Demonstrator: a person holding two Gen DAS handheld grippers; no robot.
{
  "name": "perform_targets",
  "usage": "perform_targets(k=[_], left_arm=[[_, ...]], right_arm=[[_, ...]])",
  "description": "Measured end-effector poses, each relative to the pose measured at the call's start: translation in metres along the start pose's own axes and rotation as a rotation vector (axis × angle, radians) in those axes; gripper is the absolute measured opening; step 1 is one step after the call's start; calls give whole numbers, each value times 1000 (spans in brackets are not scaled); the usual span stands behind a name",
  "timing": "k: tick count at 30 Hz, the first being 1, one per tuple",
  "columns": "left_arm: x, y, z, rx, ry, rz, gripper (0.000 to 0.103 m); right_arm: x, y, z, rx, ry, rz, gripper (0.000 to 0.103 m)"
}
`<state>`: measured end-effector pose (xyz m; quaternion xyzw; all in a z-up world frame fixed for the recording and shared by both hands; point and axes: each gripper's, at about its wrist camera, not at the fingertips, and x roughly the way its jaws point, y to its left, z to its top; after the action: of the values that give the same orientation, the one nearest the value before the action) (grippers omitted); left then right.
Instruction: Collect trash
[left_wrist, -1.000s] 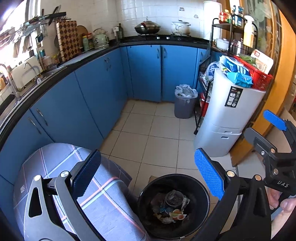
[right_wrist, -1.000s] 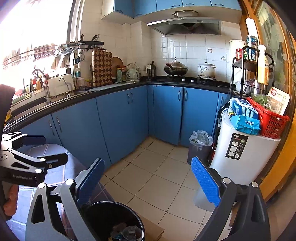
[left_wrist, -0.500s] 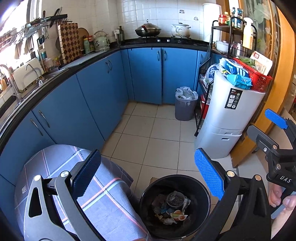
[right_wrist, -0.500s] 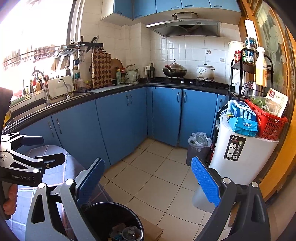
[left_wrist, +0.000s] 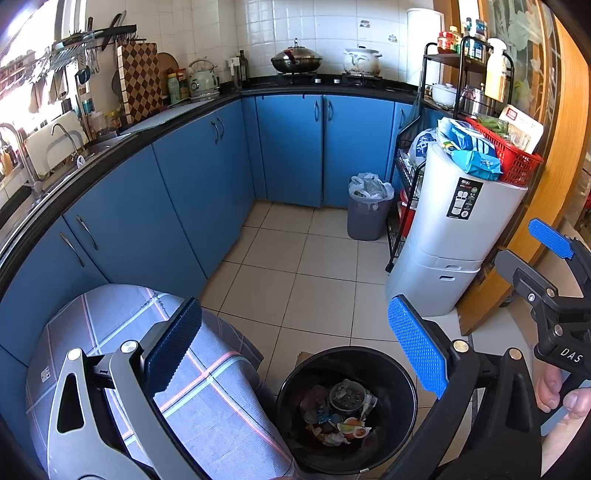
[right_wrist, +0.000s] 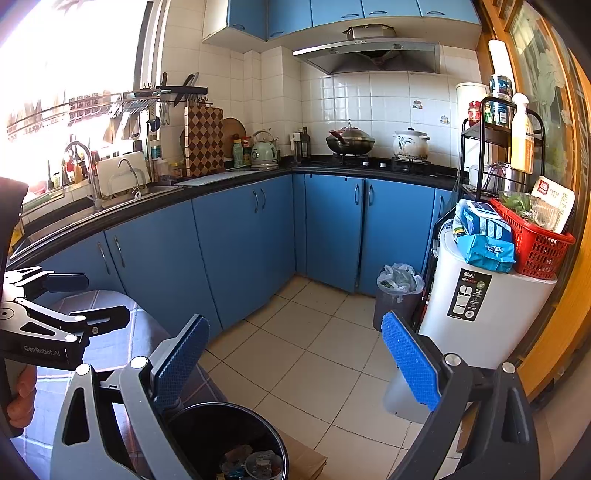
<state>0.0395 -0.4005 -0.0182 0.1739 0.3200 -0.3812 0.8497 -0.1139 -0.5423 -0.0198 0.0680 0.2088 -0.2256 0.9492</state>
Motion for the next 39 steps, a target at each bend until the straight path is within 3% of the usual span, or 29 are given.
perform_targets(k=[39], left_arm=[[-3, 0, 3, -4, 7, -26, 99]], right_arm=[[-1, 0, 0, 2, 1, -1, 92]])
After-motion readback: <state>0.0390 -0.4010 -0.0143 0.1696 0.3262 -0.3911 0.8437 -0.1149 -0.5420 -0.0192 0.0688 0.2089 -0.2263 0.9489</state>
